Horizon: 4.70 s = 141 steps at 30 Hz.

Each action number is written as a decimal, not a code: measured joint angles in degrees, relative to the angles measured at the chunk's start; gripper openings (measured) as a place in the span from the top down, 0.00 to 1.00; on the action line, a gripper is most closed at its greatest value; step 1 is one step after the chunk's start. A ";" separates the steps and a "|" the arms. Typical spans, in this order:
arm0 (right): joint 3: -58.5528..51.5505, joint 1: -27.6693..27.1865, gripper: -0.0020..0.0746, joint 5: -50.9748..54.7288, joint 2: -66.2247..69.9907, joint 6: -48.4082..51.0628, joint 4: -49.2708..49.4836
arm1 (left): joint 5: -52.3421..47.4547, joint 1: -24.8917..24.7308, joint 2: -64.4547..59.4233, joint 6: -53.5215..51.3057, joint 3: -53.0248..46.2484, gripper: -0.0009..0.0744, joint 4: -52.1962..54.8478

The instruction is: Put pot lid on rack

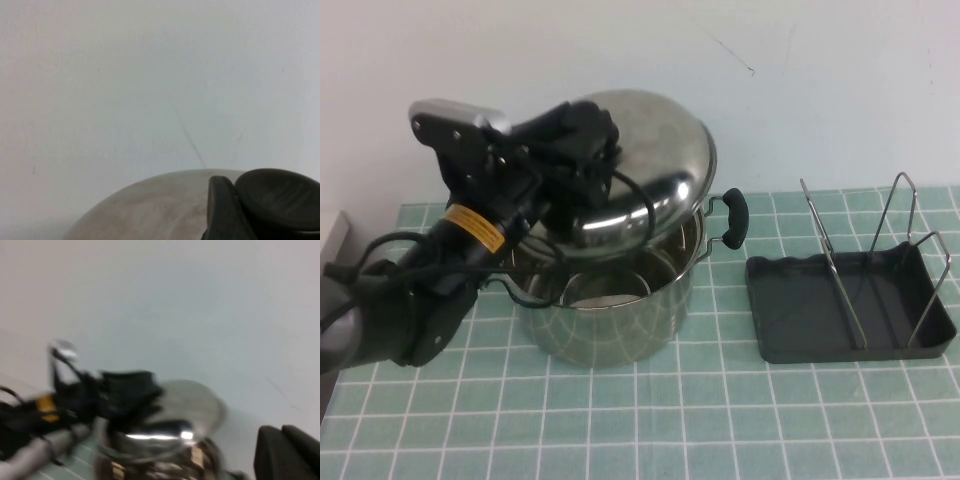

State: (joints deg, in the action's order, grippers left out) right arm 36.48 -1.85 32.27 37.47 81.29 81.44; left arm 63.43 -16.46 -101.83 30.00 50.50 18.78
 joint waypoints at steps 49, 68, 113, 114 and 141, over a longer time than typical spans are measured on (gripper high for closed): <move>17.50 0.52 0.84 27.67 27.02 -17.76 15.22 | 1.02 -18.25 11.81 12.03 6.63 0.51 8.06; 17.50 0.52 0.88 12.96 35.29 -1.33 14.45 | -14.17 -7.73 21.45 35.70 6.97 0.91 35.90; 17.50 -0.56 0.30 8.35 53.92 10.24 -1.36 | -17.26 -6.67 23.12 52.24 6.97 0.99 62.90; 17.50 -1.15 0.29 8.20 53.92 10.24 -1.36 | -17.26 -6.67 23.12 52.24 6.97 0.99 63.47; 35.13 -9.14 0.96 27.31 36.17 -9.11 -33.01 | -90.01 -6.40 36.97 43.79 8.37 0.99 62.01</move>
State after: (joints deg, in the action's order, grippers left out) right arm 71.61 -10.99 59.58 73.64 72.18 48.44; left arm -26.58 -22.86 -64.86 73.79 58.87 80.79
